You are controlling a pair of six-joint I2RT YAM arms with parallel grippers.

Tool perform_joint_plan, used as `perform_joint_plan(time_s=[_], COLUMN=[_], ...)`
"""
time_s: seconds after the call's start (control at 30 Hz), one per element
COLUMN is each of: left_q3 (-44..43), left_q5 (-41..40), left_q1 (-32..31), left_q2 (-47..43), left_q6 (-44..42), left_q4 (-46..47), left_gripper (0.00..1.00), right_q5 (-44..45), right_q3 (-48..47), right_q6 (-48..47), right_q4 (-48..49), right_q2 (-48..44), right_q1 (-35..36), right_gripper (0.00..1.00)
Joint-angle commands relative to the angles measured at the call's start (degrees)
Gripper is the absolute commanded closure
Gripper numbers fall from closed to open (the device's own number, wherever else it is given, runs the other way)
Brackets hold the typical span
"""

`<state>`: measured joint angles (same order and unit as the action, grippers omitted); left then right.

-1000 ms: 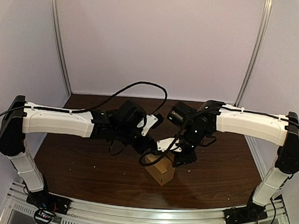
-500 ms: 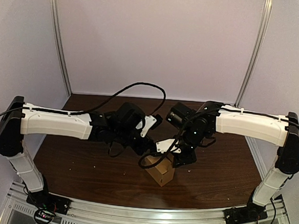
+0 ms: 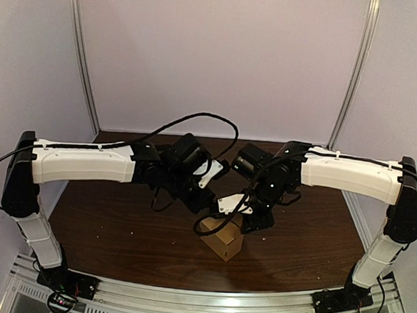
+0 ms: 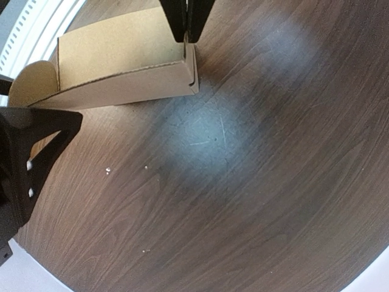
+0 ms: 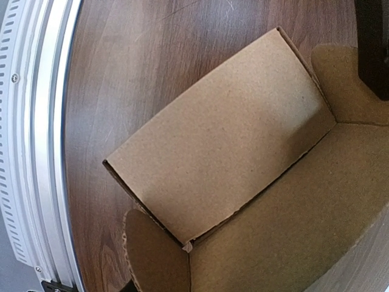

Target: Fold the paper box

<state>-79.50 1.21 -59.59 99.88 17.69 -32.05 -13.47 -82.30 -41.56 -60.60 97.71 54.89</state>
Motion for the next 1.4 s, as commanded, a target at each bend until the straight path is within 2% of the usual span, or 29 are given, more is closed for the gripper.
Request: perform_joint_plan(time_s=[0.0, 0.77, 0.97, 1.17, 1.37], left_q3=[-0.1, 1.6, 2.9, 4.0, 1.5], left_q5=[1.9, 2.0, 1.4, -0.3, -2.2], left_q1=[-0.4, -0.5, -1.4, -2.4, -2.4], left_q2=[2.3, 2.5, 2.2, 0.9, 0.1], left_q6=[0.9, 12.7, 12.3, 7.6, 4.5], left_q4=[-9.7, -4.1, -3.5, -3.5, -6.8], left_gripper=[1.00, 1.00, 1.00, 1.00, 1.00], right_q5=[0.8, 0.4, -0.3, -1.0, -1.0], right_q3=[-1.4, -0.2, 0.2, 0.9, 0.5], right_q6=[0.5, 2.6, 3.3, 2.6, 2.4], right_q4=[-0.7, 1.3, 2.0, 1.8, 1.3], right_q2=[-0.9, -1.2, -1.5, -1.7, -1.7], right_q1=[0.4, 0.4, 0.5, 0.6, 0.9], right_gripper=[0.62, 0.62, 0.62, 0.62, 0.62])
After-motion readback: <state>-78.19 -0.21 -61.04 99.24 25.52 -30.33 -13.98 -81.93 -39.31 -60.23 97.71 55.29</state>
